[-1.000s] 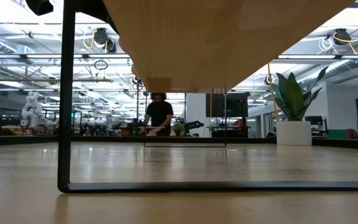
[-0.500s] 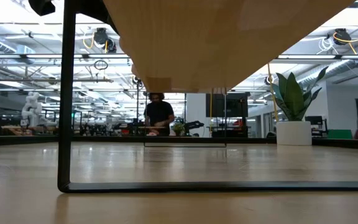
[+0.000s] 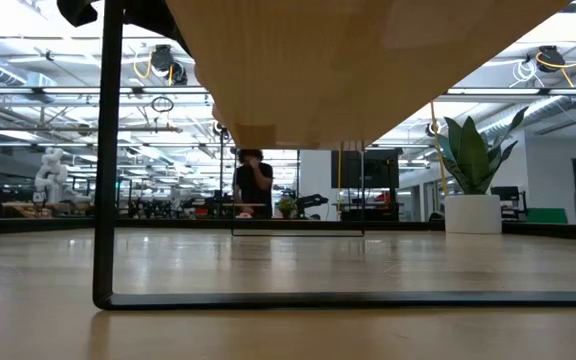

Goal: Pick and place slides into the shelf
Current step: Put the pink slides on the shelf

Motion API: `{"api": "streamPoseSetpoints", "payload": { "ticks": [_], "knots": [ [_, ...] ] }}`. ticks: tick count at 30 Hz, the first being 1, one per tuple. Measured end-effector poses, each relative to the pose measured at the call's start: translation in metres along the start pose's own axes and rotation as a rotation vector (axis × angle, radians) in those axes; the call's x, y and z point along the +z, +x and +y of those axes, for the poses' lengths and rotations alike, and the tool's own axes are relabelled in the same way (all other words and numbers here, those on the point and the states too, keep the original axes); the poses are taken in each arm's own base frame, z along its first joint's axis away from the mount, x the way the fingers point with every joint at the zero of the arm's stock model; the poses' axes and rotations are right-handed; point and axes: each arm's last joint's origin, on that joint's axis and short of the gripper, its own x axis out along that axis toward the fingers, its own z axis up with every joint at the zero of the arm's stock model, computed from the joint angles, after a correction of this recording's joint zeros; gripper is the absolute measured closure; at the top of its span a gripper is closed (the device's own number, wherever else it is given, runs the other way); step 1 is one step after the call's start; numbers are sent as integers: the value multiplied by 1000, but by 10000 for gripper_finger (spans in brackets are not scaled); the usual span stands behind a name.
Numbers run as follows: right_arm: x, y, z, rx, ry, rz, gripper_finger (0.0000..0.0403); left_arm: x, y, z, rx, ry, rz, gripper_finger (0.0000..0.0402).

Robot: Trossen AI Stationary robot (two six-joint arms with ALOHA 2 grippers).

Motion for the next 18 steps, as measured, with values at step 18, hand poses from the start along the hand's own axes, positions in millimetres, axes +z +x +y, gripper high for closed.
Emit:
{"api": "streamPoseSetpoints", "payload": {
  "ticks": [18],
  "knots": [
    [0, 0, 0, 0, -3, 1, 273, -3, 8, 15, 29, -82, -18, 298]
  ]
}}
